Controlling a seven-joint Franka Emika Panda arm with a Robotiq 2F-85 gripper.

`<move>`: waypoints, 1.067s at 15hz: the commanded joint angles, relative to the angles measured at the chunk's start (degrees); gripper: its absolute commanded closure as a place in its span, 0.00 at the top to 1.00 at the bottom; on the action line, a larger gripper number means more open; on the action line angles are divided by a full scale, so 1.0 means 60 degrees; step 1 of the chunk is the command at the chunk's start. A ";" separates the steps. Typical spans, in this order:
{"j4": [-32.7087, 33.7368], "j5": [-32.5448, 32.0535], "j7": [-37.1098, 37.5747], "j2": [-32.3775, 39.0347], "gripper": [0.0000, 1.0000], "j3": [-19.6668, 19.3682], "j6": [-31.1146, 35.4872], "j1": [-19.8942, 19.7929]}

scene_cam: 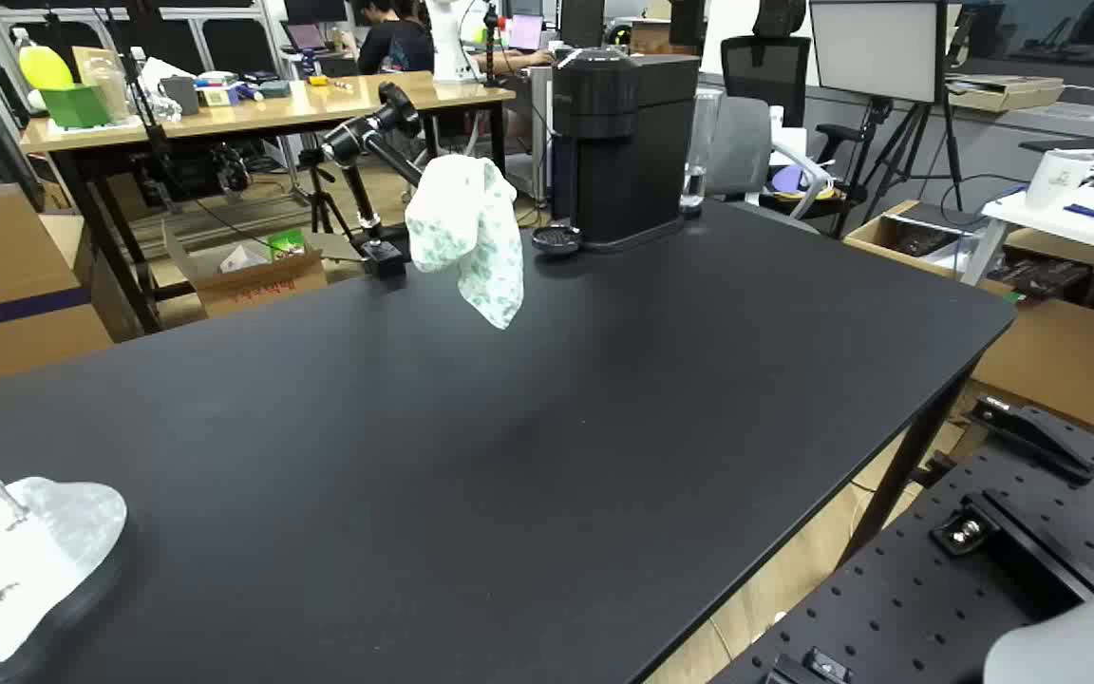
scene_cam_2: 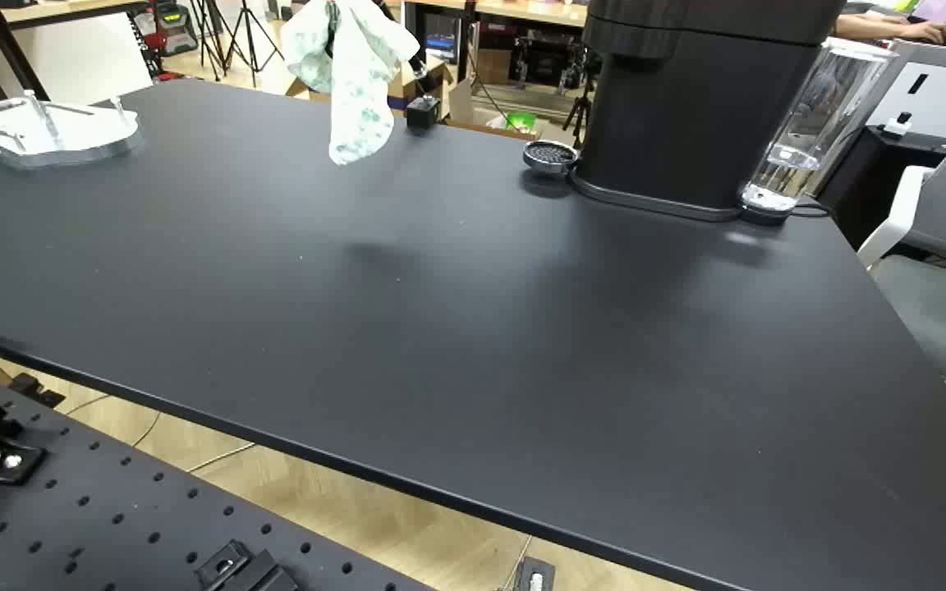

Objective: Take the cloth off the stand and put it on the table

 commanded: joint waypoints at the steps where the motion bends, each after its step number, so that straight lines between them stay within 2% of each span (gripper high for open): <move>1: 0.0018 -0.0017 0.0018 0.0009 1.00 -0.0028 -0.0022 0.0035; 12: 0.0018 -0.0017 0.0016 0.0011 1.00 -0.0027 -0.0022 0.0036; 16: 0.0031 -0.0170 -0.0116 0.0771 1.00 -0.0124 0.1044 -0.0049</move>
